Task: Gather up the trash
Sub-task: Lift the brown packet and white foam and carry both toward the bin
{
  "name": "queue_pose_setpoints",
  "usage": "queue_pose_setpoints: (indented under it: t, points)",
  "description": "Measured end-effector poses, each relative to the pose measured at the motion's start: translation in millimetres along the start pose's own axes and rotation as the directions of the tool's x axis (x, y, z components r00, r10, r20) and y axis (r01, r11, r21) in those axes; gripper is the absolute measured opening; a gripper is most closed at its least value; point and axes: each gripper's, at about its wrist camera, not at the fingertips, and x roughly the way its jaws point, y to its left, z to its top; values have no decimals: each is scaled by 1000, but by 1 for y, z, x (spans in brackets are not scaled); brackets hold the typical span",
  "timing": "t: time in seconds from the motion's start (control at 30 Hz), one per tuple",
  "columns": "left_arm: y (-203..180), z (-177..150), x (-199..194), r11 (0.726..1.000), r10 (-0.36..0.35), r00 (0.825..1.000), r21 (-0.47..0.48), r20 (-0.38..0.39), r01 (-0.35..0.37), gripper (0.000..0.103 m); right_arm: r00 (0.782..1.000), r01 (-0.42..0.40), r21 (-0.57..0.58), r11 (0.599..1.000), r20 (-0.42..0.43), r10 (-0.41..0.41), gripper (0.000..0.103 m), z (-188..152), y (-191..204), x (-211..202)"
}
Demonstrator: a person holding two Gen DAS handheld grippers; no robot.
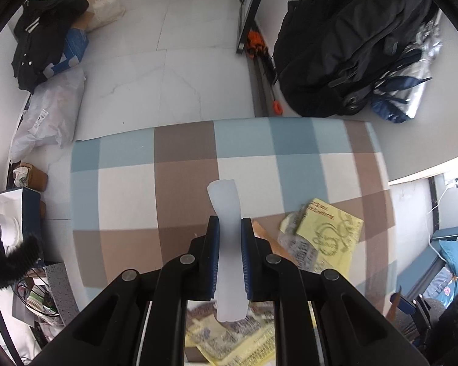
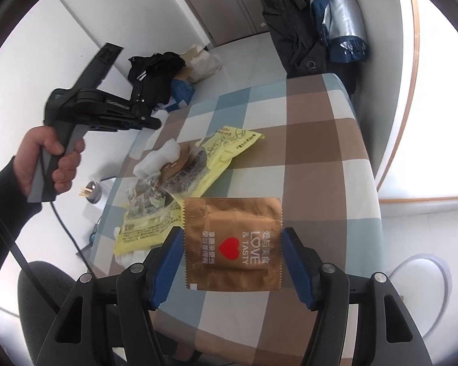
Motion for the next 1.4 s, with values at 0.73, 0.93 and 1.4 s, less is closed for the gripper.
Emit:
queue_pose_setpoints:
  t: [0.73,0.93,1.4]
  points:
    - [-18,-119,-91,996,-91,957,44,275,82,9,995,34,-69,997,100,-27,64,-29,40,-32]
    - [-16,-148,-101,992,-123,933,7,338,129,9,992,36,-68,997,124,-27,64,-35,43,-42]
    - [-19,-183,-116,987,-140,901,-13,411,160,9,983,24,-115,993,186,-2,64,-35,63,-79]
